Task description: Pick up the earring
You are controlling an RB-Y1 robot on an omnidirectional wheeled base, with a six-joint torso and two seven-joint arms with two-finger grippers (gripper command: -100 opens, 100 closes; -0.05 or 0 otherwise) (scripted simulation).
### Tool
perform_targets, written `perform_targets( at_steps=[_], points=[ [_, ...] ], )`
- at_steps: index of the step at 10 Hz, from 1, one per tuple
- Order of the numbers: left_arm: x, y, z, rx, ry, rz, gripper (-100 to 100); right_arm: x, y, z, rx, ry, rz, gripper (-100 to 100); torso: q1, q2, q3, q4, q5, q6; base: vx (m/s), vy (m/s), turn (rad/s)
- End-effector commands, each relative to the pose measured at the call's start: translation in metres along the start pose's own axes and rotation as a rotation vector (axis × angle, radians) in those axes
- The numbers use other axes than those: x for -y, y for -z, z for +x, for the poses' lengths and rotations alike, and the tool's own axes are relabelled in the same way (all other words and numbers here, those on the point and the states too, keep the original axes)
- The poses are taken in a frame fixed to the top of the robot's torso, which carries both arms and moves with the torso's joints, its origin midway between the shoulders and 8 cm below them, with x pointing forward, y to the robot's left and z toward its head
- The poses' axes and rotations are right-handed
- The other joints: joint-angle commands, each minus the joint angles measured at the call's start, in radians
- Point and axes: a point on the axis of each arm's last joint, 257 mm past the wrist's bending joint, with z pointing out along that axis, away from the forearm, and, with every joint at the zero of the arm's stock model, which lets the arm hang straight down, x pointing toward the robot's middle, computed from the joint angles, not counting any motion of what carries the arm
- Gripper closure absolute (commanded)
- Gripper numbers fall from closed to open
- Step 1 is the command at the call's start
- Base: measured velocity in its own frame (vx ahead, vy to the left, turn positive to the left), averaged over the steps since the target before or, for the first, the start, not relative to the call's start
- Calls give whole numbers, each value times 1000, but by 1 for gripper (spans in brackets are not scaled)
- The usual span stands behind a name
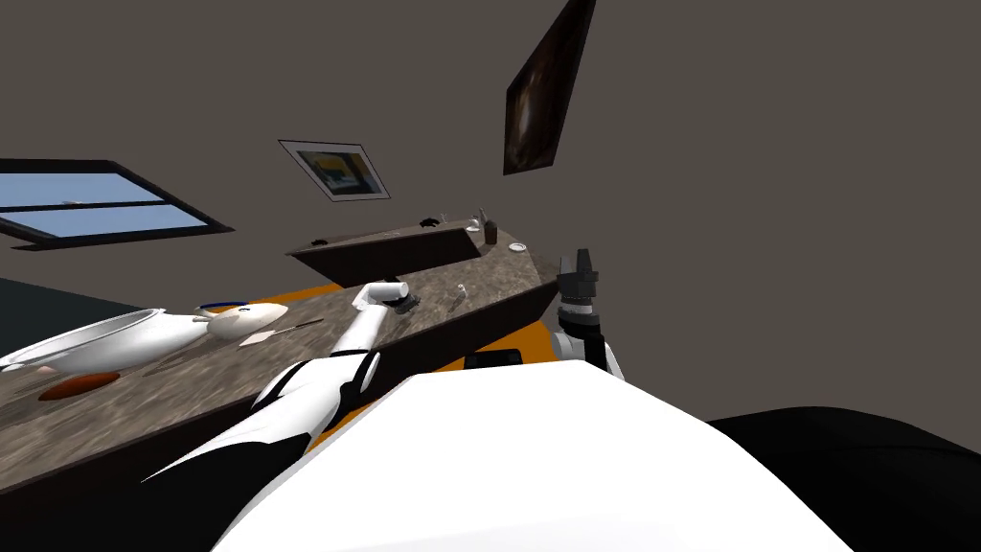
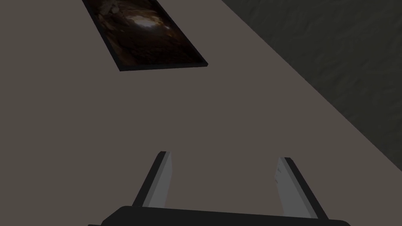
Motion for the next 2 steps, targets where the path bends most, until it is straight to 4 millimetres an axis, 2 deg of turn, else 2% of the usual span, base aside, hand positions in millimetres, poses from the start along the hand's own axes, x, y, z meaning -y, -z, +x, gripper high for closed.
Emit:
perform_targets(
  at_steps=[1,2],
  points=[
    [0,0,0,0,0,0,100,0,0,0,0,0,0,0,0,0,0,0,0,0,-36,38,-42],
    [1,1,0,-1,4,0,0,0,0,0,0,0,0,0,-1,-2,-1,0,0,-1,-6,6,6]
  ],
)
